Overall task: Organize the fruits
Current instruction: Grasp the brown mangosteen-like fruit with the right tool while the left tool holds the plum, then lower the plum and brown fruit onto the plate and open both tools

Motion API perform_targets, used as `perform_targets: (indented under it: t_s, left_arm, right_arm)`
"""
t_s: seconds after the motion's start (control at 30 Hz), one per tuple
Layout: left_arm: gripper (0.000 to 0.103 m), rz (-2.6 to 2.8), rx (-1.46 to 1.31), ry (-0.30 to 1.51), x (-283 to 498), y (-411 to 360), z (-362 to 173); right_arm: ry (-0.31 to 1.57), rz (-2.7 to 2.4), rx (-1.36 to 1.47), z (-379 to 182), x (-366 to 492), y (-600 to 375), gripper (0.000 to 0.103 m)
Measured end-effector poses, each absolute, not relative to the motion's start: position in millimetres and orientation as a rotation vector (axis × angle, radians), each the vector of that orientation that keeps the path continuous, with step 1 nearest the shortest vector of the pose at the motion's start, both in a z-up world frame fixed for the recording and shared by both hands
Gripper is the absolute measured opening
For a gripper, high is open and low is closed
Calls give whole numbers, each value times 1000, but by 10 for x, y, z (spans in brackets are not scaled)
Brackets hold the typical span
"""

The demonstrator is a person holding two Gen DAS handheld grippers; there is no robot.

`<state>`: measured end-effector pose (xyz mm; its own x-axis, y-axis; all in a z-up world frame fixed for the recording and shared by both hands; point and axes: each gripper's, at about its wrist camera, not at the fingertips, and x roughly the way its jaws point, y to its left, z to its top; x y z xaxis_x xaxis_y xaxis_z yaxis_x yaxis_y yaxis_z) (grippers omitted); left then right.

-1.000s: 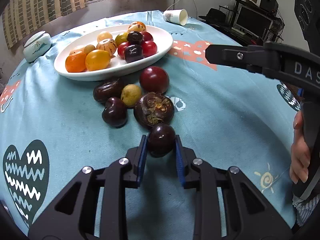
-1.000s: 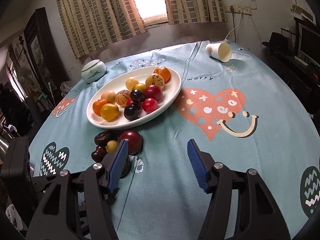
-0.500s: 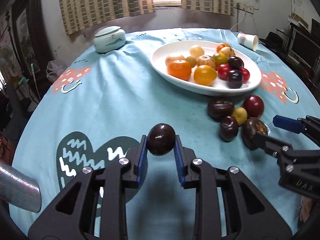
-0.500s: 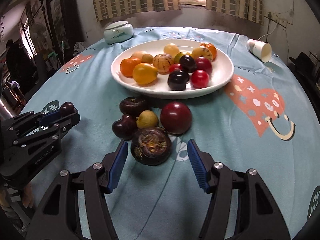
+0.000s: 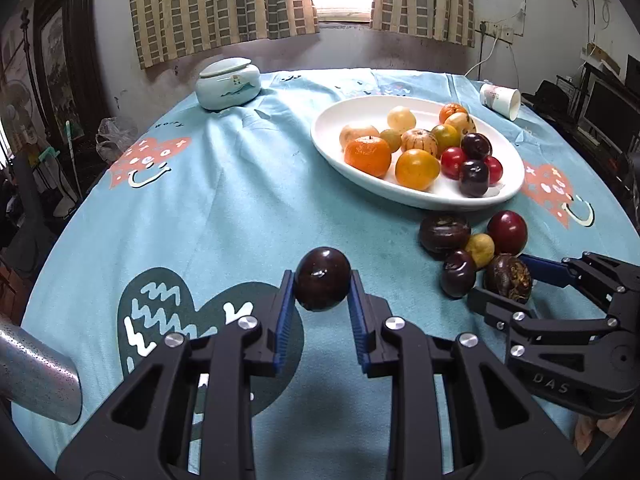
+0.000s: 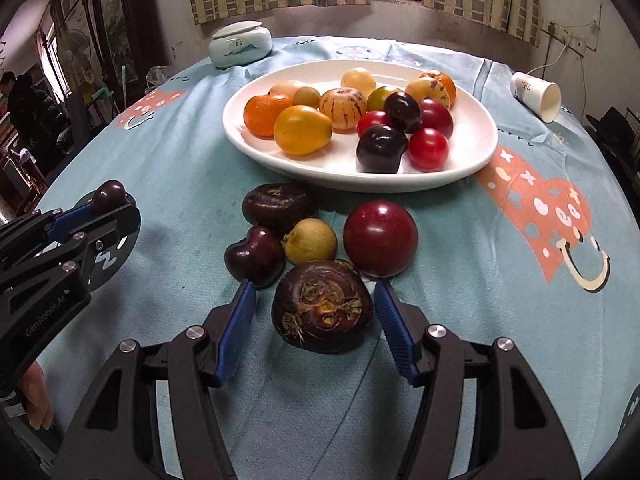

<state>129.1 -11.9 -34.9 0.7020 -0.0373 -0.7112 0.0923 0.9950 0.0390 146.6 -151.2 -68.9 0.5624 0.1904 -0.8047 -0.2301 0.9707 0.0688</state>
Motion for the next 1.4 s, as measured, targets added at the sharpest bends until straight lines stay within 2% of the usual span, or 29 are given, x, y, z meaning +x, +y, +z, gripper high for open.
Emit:
perform_targets:
  t_s: [0.3,0.67,0.93,1.23,1.4]
  left_arm:
    - [26,-83,67,778,1268,-130,-321]
    - [26,-84,59,758,1245,-114,-278]
    - [26,-102,47,754,1266,-143,-225]
    - [27,-102,75,712,1805,-230,238]
    - [27,-118,62,705,2211,-366,346]
  right_arm:
    - [936,245,-57,-697,1442,-1514,48]
    - [916,259,-28,-632,1390,-1559,47]
    - [840,251,27,-385,1243,-1730,47]
    - [715,172,11,295,1474,-2099,47]
    - [680,162,56,446,1847,-2201,47]
